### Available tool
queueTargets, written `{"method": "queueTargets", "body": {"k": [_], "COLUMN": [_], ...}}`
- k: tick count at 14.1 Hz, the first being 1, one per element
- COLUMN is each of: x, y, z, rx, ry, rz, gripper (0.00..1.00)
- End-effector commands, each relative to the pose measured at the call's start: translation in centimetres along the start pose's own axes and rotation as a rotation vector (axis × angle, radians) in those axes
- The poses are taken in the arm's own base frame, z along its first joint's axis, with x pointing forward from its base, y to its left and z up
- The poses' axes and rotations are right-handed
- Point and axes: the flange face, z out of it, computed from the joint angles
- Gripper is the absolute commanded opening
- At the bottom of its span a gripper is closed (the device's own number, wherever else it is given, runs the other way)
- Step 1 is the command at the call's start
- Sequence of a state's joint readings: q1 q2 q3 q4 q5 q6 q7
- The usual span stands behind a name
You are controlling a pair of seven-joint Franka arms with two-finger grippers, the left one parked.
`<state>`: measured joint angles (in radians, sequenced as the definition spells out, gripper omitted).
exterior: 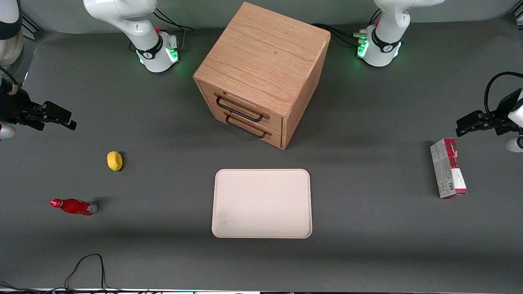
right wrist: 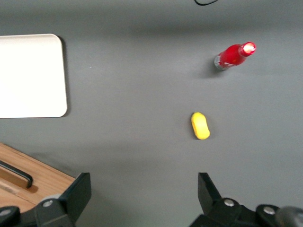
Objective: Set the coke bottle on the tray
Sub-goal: 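Move the right gripper down over the red Coca-Cola bottle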
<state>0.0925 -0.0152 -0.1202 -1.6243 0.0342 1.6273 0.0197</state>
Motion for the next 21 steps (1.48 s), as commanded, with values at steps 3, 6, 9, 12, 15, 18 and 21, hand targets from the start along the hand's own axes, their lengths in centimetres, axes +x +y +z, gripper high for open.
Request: {"method": "queueTargets", "body": {"k": [3,6,9,12,15,18,21], "x": [-0.9,-0.4,3.0,6.7,9.2,10.7,11.3], "y": [-0.2,2.2,5.5,9.0,12.6,15.9,19.1], "z": [0.0,1.8,5.4,11.7,17.0,22.1,25.1], "rx": [-0.043,-0.047,-0.056,-0.074,-0.105,-0.102,-0.102], "ry": [-0.011,-0.035,0.014,0.04,0.077,0.1,0.121], "rz": [0.015,0.038,0.0,-0.082,-0.153,-0.169,-0.211], "gripper": [1.0,1.0,1.0,1.0,1.0,1.0,1.0]}}
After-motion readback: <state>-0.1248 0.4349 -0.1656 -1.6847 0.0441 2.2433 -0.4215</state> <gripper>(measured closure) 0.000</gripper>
